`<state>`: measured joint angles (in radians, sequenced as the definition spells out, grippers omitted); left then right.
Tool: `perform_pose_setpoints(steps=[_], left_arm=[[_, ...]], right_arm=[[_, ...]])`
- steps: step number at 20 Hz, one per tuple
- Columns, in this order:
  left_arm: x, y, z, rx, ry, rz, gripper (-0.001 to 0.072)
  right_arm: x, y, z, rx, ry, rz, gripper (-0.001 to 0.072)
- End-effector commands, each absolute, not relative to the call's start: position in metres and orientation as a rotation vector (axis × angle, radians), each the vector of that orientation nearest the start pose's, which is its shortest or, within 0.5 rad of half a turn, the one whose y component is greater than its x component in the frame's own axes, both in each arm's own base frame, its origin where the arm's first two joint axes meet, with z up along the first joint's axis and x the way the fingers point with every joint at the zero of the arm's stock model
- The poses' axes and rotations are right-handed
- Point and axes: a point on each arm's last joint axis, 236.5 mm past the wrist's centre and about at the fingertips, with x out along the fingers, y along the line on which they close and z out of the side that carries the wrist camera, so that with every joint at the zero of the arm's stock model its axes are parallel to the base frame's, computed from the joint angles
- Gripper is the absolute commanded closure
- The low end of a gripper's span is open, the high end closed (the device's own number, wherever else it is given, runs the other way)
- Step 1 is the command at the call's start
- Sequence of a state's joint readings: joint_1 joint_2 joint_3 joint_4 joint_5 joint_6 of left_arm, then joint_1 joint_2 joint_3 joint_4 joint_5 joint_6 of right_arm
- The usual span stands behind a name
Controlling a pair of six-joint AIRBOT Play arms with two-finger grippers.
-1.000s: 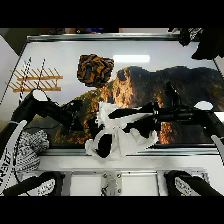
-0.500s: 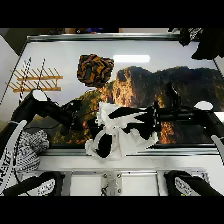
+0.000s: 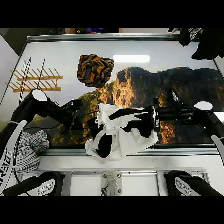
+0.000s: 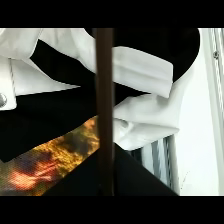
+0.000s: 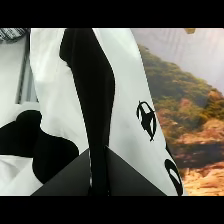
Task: Fold the clothes and pants, and hang the long-sleeved shirts on hangers.
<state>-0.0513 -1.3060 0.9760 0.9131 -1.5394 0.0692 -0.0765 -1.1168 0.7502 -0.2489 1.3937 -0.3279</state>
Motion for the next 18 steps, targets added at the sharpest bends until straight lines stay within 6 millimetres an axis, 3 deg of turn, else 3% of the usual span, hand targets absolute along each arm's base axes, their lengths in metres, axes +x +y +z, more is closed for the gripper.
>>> perform_pose_setpoints(steps=[1, 2, 3, 4, 5, 9, 12, 18], left_arm=[[0.248, -0.157, -0.006, 0.536, 0.932, -1.608, 0.069], [0.25, -0.157, -0.007, 0.512, 0.96, -1.575, 0.069], [0.251, -0.157, -0.007, 0.496, 0.976, -1.556, 0.0581], [0.252, -0.157, -0.008, 0.47, 1.003, -1.533, 0.0306], [0.254, -0.157, -0.008, 0.432, 1.04, -1.491, 0.025], [0.265, -0.157, -0.011, 0.332, 1.125, -1.353, 0.025], [0.282, -0.151, -0.001, 0.23, 1.178, -1.223, 0.025], [0.325, -0.114, 0.027, 0.019, 1.213, -0.944, 0.0252]], right_arm=[[0.289, 0.204, 0.096, -0.229, 0.23, 1.397, 0.069], [0.289, 0.204, 0.096, -0.227, 0.232, 1.397, 0.069], [0.289, 0.204, 0.096, -0.227, 0.231, 1.397, 0.069], [0.289, 0.204, 0.096, -0.227, 0.232, 1.397, 0.069], [0.289, 0.204, 0.096, -0.226, 0.231, 1.399, 0.069], [0.289, 0.204, 0.097, -0.226, 0.231, 1.399, 0.0691], [0.289, 0.204, 0.097, -0.193, 0.258, 1.392, 0.0691], [0.288, 0.203, 0.102, -0.183, 0.264, 1.38, 0.0692]])
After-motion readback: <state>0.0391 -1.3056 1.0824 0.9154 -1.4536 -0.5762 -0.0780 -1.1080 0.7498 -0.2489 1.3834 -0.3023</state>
